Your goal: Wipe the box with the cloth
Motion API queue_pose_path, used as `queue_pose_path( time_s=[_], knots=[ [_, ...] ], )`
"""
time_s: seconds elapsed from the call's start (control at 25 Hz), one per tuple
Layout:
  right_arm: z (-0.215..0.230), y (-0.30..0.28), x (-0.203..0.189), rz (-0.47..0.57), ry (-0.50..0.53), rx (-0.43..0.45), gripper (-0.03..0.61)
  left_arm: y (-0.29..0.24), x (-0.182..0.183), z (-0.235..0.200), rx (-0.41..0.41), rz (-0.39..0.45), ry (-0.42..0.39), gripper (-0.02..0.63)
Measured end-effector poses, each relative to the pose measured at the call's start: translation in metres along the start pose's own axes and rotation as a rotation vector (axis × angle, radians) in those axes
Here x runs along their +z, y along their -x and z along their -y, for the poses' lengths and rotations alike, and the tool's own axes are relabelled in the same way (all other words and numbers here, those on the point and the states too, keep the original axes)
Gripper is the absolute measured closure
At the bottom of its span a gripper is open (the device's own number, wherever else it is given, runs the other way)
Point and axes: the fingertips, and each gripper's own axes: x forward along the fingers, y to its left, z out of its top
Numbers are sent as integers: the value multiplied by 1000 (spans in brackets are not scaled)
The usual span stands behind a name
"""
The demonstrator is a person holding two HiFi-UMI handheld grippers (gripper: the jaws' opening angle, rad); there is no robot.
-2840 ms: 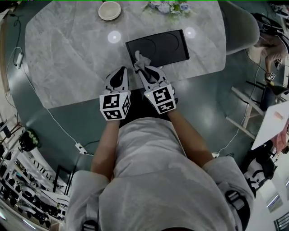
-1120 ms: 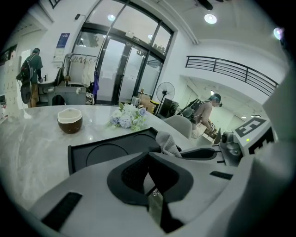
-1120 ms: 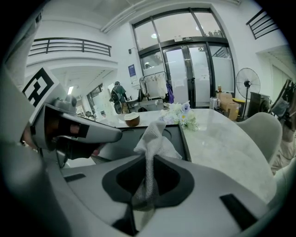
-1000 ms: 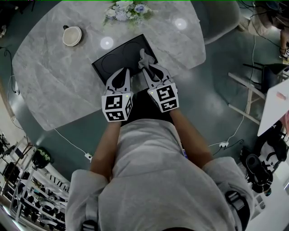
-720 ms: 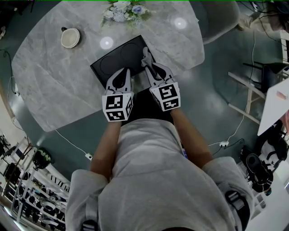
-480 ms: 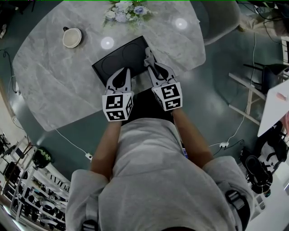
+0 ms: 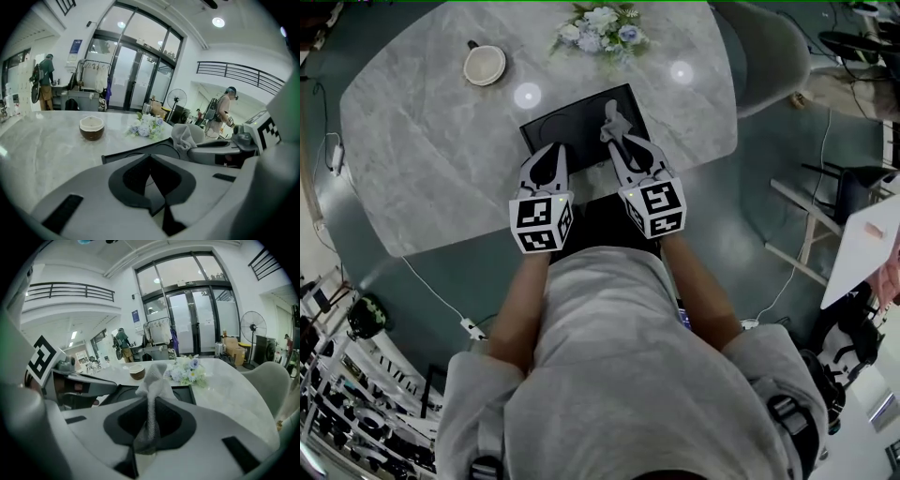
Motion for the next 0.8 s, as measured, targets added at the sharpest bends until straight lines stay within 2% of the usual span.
queue_pose_path(
  time_s=[0.44,0.8],
  knots=[
    [-90,-46,6,-113,137,189,518,54,-9,-79,166,51,103,589],
    [-128,-67,-10,-202,188,244,518,89,-35,-114,254,53,186,589]
  ],
)
